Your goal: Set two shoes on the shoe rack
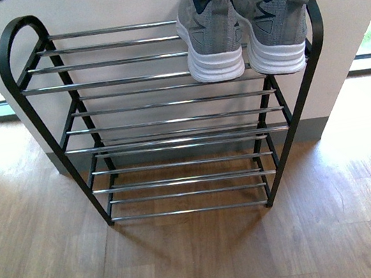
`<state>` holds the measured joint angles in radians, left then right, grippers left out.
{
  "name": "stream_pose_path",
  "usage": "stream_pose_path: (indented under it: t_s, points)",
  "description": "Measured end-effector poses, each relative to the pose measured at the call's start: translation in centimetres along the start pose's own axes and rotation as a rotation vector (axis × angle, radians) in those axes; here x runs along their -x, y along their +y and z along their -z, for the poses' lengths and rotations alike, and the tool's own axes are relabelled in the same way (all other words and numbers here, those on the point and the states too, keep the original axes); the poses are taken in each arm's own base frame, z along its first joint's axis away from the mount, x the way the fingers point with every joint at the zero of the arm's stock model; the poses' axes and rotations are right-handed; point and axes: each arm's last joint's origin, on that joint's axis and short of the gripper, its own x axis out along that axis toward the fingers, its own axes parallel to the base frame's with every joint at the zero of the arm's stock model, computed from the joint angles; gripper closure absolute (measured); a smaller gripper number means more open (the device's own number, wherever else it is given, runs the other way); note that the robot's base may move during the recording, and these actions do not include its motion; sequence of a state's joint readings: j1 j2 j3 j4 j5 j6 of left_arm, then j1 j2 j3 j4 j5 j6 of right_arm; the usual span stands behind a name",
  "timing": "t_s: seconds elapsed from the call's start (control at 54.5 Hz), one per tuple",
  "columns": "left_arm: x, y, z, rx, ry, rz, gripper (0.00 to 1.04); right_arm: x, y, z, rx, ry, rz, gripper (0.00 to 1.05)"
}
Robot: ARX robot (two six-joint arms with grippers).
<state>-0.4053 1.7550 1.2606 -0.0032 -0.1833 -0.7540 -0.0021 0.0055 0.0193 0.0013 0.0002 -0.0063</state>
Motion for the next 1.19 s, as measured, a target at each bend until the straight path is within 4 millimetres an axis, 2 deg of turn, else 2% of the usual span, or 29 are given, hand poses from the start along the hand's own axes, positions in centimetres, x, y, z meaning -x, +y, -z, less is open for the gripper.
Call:
stream_pose_path:
  t_s: [0.11, 0.183, 0.293, 0.458, 0.55, 0.605, 0.642, 1.045, 1.192]
  points:
    - [2.9, 3.0, -0.7, -0.118, -0.112, -0.113, 0.10, 0.0, 0.0, 0.0, 0.000, 0.000, 0.000, 0.09]
    - [4.4, 4.3, -1.2, -0.244, -0.316, -0.047, 0.22, 0.0, 0.0, 0.0, 0.000, 0.000, 0.000, 0.09]
    - [6.4, 6.5, -0.4, -0.422, -0.485, 0.010, 0.38, 0.0, 0.0, 0.0, 0.000, 0.000, 0.000, 0.09]
    - [8.8, 10.1, 1.6, -0.537, -0.535, 0.005, 0.63, 0.0, 0.0, 0.0, 0.000, 0.000, 0.000, 0.09]
    - [10.5, 12.8, 3.1, -0.566, -0.525, -0.024, 0.87, 0.0, 0.0, 0.0, 0.000, 0.000, 0.000, 0.09]
    - [11.3, 13.7, 3.7, -0.575, -0.522, -0.018, 0.99, 0.0, 0.0, 0.0, 0.000, 0.000, 0.000, 0.09]
    - [11.7, 14.0, 4.0, -0.576, -0.521, -0.016, 1.04, 0.0, 0.0, 0.0, 0.000, 0.000, 0.000, 0.09]
    - [15.5, 17.7, 6.9, -0.583, -0.521, -0.022, 1.03, 0.0, 0.0, 0.0, 0.000, 0.000, 0.000, 0.09]
    - [16.5, 18.9, 7.2, -0.585, -0.516, -0.014, 1.03, 0.0, 0.0, 0.0, 0.000, 0.000, 0.000, 0.09]
